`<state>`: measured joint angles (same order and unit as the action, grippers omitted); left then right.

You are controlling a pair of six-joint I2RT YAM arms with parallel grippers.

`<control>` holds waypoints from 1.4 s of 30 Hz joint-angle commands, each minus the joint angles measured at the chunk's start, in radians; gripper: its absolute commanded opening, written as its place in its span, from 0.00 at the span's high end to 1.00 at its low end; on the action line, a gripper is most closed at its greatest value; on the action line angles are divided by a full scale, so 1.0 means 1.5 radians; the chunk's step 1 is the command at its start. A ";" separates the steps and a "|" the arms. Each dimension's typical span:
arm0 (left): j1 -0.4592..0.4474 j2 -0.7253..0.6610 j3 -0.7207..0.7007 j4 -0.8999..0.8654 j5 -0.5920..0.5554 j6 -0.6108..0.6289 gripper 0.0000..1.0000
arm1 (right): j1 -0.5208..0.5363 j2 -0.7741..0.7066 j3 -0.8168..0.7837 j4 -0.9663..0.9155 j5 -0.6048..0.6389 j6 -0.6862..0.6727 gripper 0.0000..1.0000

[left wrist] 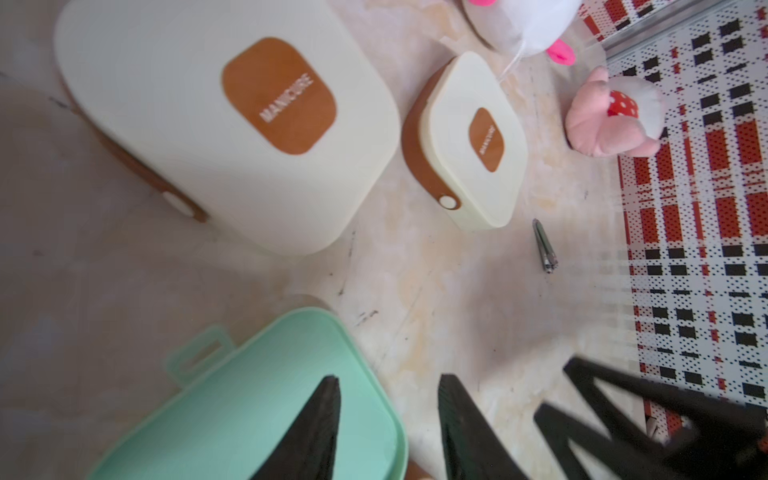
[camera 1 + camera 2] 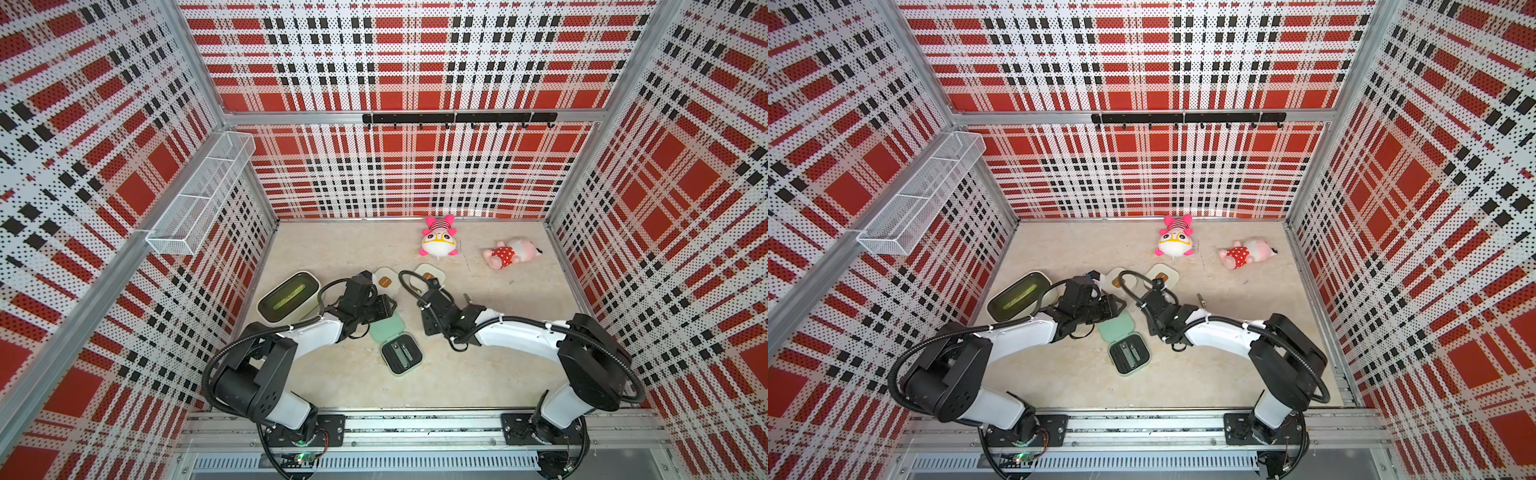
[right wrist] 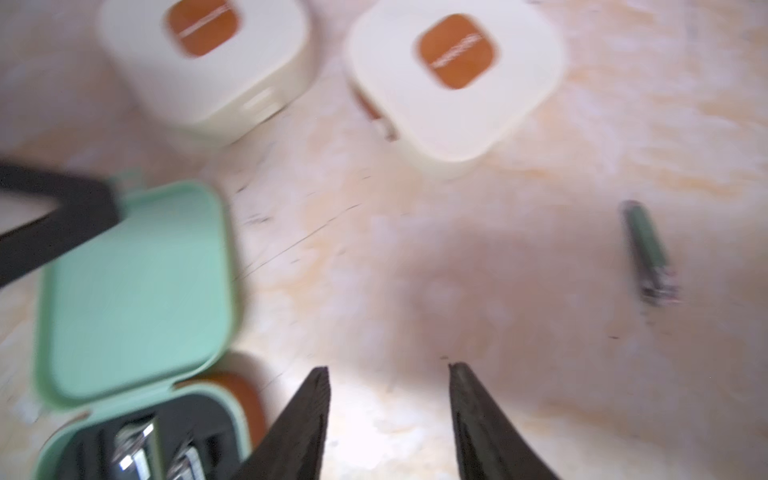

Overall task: Organize nail clipper sets
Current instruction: Adjust the nail clipper at the center of the board.

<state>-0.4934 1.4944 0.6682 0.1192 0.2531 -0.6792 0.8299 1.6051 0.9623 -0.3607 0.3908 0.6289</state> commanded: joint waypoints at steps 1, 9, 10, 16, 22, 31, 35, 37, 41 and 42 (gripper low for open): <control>-0.022 -0.014 0.012 -0.011 -0.023 0.000 0.56 | -0.067 -0.021 -0.003 -0.077 0.037 0.025 0.41; -0.038 -0.001 0.008 0.005 -0.016 -0.011 0.56 | -0.185 0.004 -0.011 -0.079 0.005 0.009 0.31; -0.039 -0.002 0.007 0.006 -0.016 -0.012 0.56 | -0.192 0.009 -0.010 -0.075 -0.003 0.006 0.31; -0.040 0.001 0.000 0.017 -0.014 -0.018 0.56 | -0.212 0.060 0.014 -0.058 -0.030 -0.010 0.34; -0.039 0.013 -0.003 0.032 -0.002 -0.025 0.56 | -0.237 0.104 0.044 -0.042 -0.065 -0.020 0.42; -0.034 0.016 -0.006 0.038 0.003 -0.026 0.56 | -0.252 0.151 0.085 -0.048 -0.077 -0.031 0.47; -0.029 0.018 -0.010 0.041 0.006 -0.025 0.56 | -0.256 0.166 0.094 -0.048 -0.083 -0.032 0.52; -0.027 0.019 -0.010 0.043 0.008 -0.025 0.56 | -0.257 0.169 0.095 -0.048 -0.087 -0.029 0.53; -0.022 0.022 -0.010 0.045 0.012 -0.023 0.56 | -0.258 0.179 0.101 -0.049 -0.097 -0.026 0.58; -0.022 0.022 -0.010 0.045 0.013 -0.023 0.56 | -0.258 0.181 0.101 -0.048 -0.101 -0.024 0.61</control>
<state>-0.5331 1.5143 0.6674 0.1631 0.2584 -0.7166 0.4511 1.8481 1.1015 -0.4301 0.2569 0.5888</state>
